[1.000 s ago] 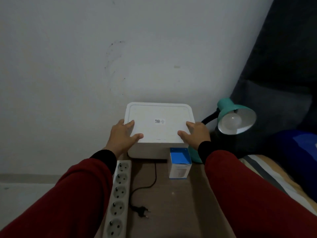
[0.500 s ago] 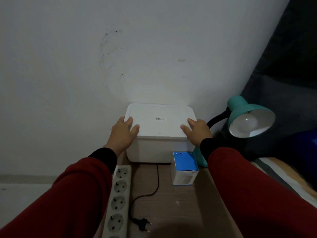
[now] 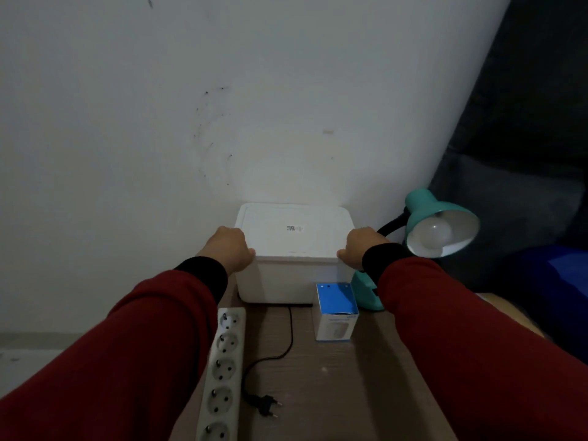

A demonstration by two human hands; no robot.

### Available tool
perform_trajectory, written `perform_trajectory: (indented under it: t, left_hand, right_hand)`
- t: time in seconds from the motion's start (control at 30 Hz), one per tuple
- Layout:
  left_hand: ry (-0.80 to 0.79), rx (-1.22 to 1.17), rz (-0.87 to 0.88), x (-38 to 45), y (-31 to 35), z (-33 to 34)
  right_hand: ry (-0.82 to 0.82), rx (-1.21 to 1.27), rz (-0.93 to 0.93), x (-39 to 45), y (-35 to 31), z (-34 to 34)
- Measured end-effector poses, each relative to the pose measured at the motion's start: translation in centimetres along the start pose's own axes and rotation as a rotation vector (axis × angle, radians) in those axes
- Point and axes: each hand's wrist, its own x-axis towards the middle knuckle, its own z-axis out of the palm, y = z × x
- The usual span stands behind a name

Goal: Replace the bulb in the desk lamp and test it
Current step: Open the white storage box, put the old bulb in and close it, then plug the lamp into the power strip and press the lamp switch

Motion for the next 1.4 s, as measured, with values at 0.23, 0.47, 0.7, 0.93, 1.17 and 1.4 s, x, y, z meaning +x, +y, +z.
perform_trajectory:
  t: [0.23, 0.47, 0.7, 0.93, 1.17, 1.4]
  left_hand:
    - [0.012, 0.038, -0.023, -4.2, -0.5, -1.2]
    - [0.067, -0.197, 0.036, -11.8, -2.2, 2.7]
    - [0.105, -0.487, -0.038, -19.1, -6.1, 11.3]
    - [0.137, -0.78, -0.063, -22.0, -7.8, 15.6]
    - [0.138, -1.003, -0.161, -21.7, -7.9, 17.3]
    - [0.125, -1.007, -0.16, -21.7, -7.9, 17.2]
  right_hand:
    - [-0.009, -0.045, -0.049, -4.2, -0.7, -1.0]
    - [0.025, 0.357, -0.232, -9.8, -2.9, 4.2]
    - [-0.002, 0.687, -0.238, -13.9, -6.3, 13.1]
    - [-0.116, 0.819, -0.137, -14.9, -8.1, 19.2]
    - [-0.073, 0.634, -0.165, -14.5, -8.8, 20.5]
    - [-0.057, 0.95, -0.081, -15.0, -9.3, 19.4]
